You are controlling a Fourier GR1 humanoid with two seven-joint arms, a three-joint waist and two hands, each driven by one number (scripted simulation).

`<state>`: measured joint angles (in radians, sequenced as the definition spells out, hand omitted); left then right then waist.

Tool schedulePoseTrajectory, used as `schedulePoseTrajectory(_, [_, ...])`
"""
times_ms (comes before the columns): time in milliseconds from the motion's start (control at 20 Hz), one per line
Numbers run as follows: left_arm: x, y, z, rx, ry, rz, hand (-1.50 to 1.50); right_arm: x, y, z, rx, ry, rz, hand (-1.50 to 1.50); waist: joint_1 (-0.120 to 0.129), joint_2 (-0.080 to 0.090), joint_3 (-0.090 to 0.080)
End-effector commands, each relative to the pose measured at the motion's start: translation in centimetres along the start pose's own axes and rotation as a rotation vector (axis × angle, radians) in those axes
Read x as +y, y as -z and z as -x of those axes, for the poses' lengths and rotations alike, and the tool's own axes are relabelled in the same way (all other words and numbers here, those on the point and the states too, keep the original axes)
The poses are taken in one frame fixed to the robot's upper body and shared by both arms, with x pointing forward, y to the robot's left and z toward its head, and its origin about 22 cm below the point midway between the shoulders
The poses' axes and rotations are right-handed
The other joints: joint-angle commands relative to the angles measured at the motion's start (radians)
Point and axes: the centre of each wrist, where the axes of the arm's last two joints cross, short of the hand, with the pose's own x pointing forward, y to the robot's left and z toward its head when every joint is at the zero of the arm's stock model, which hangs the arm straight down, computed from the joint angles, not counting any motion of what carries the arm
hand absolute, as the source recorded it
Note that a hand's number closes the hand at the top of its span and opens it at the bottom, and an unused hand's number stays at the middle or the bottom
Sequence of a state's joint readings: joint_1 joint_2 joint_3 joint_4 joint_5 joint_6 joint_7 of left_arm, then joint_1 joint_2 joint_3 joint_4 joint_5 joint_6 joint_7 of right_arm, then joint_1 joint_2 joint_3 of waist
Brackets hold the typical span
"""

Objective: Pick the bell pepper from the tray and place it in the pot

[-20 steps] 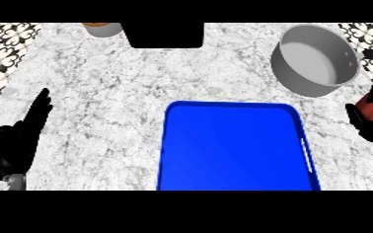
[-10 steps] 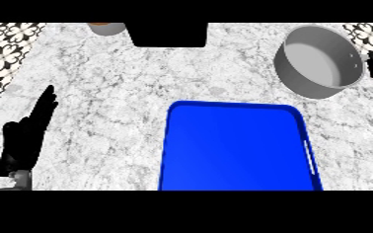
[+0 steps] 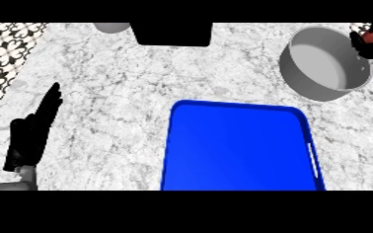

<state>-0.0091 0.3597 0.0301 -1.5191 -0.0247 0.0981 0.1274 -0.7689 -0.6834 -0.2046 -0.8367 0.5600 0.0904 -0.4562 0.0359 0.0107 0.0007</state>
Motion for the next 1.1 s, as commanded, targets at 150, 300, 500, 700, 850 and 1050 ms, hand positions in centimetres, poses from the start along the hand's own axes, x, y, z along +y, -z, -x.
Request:
schedulePoseTrajectory(150, [-0.3,1.0,-0.8,-0.026,0.002,0.029,0.0,1.2,2.6,1.1,0.019,-0.085,-0.032,1.5,0.028,0.014,0.001])
schedulePoseTrajectory(300, [-0.8,-0.3,0.5,-0.027,0.014,0.025,0.0,5.5,1.6,1.5,-0.007,-0.191,-0.048,1.5,0.037,0.015,0.002])
schedulePoseTrajectory(500, [-0.7,0.7,-0.6,-0.027,0.006,0.018,0.0,5.1,2.6,1.6,0.075,-0.005,-0.089,-1.5,0.037,0.016,0.002])
schedulePoseTrajectory(700, [-1.2,0.9,-1.4,-0.061,0.001,0.04,0.0,6.4,2.3,1.8,0.103,0.104,-0.13,-1.5,0.054,0.025,0.004])
schedulePoseTrajectory(850, [-1.3,0.8,-1.2,-0.048,0.006,0.024,0.0,7.4,2.0,1.9,0.073,0.157,-0.134,-1.5,0.043,0.021,0.004])
schedulePoseTrajectory(1050, [-0.8,0.5,0.8,-0.032,0.009,0.022,0.0,6.7,1.2,2.9,0.027,0.212,-0.079,-1.5,0.033,0.021,0.003])
